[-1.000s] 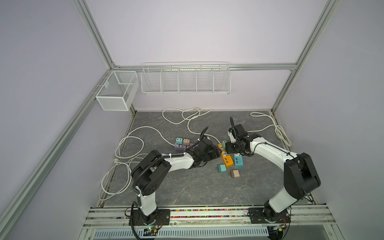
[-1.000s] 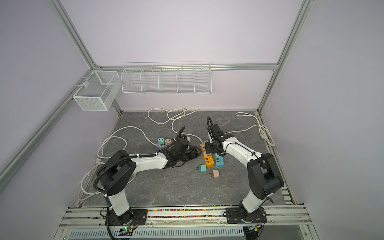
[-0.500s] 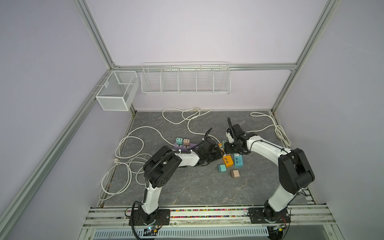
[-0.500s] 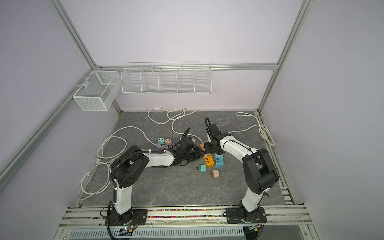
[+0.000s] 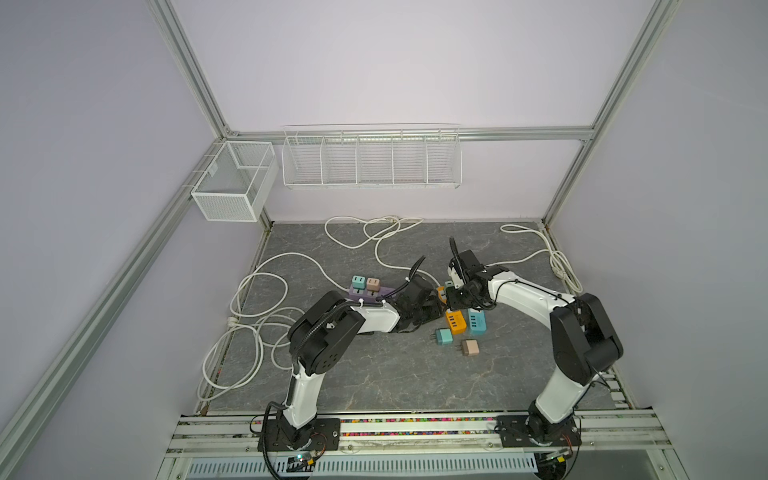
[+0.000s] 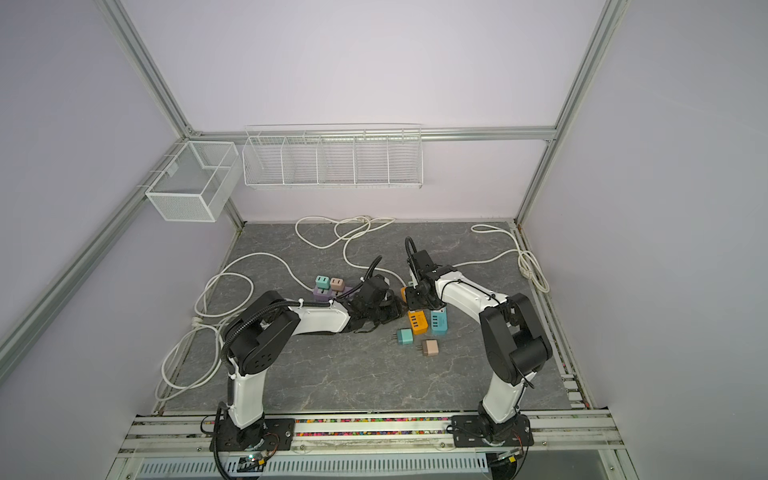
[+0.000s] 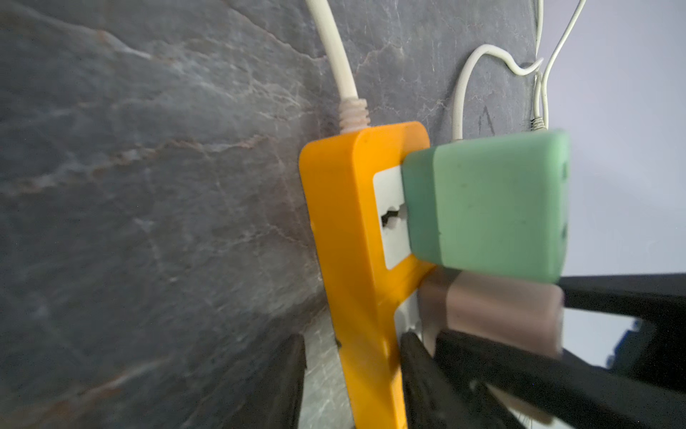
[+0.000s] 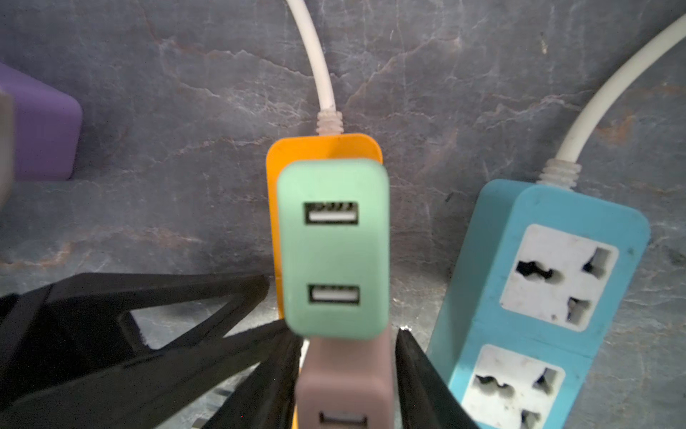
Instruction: Pull the plug off the socket
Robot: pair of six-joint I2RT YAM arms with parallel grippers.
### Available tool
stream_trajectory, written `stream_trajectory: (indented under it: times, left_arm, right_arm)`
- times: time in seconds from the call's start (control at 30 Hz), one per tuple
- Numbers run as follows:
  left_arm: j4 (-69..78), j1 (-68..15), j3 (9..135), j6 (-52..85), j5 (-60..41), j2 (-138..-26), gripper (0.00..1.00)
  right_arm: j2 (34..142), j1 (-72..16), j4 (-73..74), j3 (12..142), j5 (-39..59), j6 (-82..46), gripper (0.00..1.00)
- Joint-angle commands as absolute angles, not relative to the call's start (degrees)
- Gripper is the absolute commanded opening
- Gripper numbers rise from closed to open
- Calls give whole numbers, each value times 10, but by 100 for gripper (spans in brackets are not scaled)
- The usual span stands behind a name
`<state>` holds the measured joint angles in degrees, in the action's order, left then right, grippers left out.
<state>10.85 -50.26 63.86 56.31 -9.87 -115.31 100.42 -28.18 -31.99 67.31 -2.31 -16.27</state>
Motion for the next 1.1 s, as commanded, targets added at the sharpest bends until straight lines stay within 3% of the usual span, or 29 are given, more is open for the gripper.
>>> stream_trajectory:
  times: [0.0,0.47,1.07]
  left_arm:
    - [68,-507,631,556,-80,-1170,43]
    - [56,-518,610,554,-68,-1168,36]
    - [61,-526,593,559,-61,-1170,31]
  right_arm:
    - [1012,-291,-328,685,-40,-160,43]
    - [1016,-315,-355,702,-100,-148,34]
    - [1008,-311,-348,700,-50,-154,26]
